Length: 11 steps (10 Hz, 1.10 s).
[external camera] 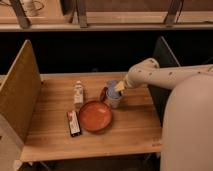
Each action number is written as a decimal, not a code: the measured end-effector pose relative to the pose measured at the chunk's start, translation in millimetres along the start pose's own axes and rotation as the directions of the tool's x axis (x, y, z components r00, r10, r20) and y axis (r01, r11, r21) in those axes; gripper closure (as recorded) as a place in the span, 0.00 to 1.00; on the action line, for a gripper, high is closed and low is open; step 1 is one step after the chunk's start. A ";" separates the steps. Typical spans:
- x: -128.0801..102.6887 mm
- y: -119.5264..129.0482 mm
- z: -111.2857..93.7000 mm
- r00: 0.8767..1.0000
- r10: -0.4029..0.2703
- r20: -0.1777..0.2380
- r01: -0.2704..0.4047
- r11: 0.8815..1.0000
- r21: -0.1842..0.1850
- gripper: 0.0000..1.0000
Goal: Pick up the ceramic cup
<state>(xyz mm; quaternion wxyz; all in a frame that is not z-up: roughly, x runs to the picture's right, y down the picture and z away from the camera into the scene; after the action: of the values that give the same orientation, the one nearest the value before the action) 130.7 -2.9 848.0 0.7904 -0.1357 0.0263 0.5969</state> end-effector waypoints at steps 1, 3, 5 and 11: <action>4.6 0.1 7.3 1.000 0.007 -0.020 -0.007 1.000 0.002 0.20; 8.4 6.7 19.1 0.999 0.011 -0.051 -0.011 1.000 -0.004 0.20; 11.8 15.4 29.9 0.997 0.012 -0.079 -0.014 1.000 -0.018 0.20; 23.1 24.4 50.0 0.988 -0.004 -0.156 -0.002 0.999 -0.035 0.21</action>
<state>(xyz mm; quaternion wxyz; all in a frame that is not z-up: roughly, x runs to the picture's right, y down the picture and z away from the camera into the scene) 108.1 37.1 886.9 0.7837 -0.1958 0.0778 0.5843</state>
